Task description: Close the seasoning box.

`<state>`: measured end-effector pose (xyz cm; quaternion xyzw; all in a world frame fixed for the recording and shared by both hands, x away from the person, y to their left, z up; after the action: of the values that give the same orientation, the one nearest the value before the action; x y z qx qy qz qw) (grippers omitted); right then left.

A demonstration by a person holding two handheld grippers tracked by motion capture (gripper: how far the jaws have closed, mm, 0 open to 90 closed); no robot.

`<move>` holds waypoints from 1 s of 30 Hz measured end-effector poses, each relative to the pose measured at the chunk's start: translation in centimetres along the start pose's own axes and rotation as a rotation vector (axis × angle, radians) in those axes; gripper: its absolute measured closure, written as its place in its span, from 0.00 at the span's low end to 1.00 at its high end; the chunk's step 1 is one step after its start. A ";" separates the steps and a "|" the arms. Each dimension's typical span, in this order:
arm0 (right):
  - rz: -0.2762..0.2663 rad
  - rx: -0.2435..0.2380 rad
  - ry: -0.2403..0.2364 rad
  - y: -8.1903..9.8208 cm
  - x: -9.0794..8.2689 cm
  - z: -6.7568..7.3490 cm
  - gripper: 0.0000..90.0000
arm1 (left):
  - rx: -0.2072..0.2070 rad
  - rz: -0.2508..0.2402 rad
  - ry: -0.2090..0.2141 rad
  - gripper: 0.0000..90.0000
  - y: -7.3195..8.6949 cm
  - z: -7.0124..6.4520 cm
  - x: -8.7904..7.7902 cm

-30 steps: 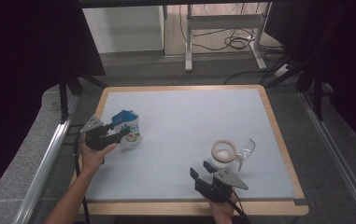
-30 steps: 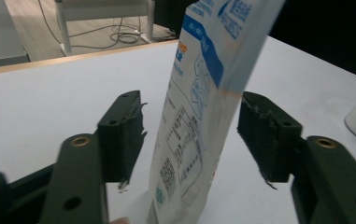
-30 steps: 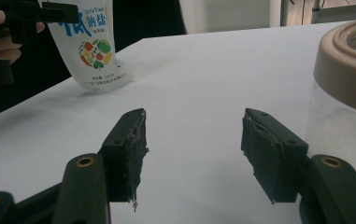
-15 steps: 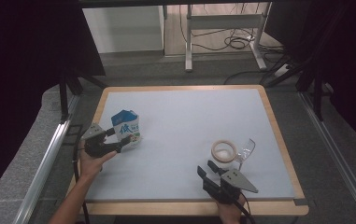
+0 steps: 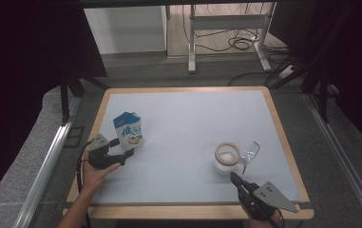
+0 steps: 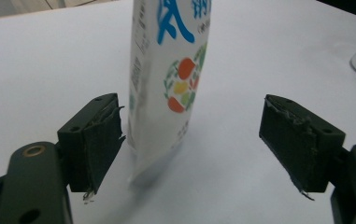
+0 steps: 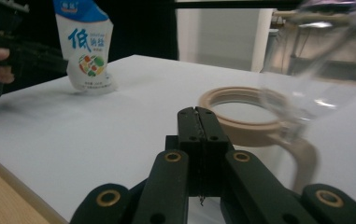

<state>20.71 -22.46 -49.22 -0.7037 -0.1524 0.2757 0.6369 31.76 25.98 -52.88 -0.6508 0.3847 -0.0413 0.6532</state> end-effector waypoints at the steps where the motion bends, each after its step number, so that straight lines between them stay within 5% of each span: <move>1: -0.003 0.007 0.005 0.0 -0.3 -0.2 1.00 | 0.001 -0.002 -0.006 0.24 0.1 -0.1 -0.1; 7: -0.034 0.054 0.062 -0.4 -1.6 -2.4 1.00 | 0.006 -0.013 -0.025 0.25 0.6 -0.5 -0.5; 16: -0.024 0.105 0.110 -1.3 0.0 -5.6 1.00 | 0.013 0.016 -0.018 0.23 1.1 -1.0 -0.4; 30: 0.005 0.095 0.074 -2.5 2.8 -5.6 1.00 | 0.026 0.029 -0.019 0.23 1.7 -1.6 0.2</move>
<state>26.60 -25.07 -47.10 -0.6827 -0.1138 0.2578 0.6741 30.22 24.87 -54.27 -0.6370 0.3873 -0.0306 0.6658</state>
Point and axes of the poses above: each handheld gripper's, and its own axes: x roughly forward along the jaws, y roughly out of its underside, z roughly to its left, the point moved 1 cm from there along x, roughly forward along the jaws, and after that the axes turned 1 degree about -x, right-handed, at the moved point
